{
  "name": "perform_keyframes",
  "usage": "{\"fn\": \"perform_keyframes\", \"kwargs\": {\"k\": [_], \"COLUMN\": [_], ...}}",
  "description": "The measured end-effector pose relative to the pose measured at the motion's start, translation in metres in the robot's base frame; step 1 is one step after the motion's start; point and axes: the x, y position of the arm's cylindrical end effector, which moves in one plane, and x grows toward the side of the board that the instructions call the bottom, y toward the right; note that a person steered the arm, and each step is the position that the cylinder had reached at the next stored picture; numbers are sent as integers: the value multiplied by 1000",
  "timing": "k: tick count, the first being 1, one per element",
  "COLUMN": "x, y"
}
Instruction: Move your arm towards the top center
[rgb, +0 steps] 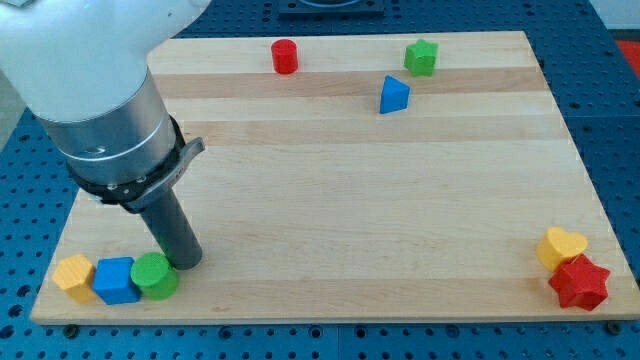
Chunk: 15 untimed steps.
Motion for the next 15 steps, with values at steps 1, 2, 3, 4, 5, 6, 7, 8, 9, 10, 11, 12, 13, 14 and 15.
{"fn": "perform_keyframes", "kwargs": {"k": [1,2,3,4,5,6,7,8,9,10,11,12,13,14,15], "x": [-31,-35,-56,-77,-86,-88,-88,-97,-120,-120,-120,-141,-160,-187,-204], "y": [-20,-20,-35,-43,-43,-43,-43,-43,-36,-36,-36,-33,-30,-21,-5]}}
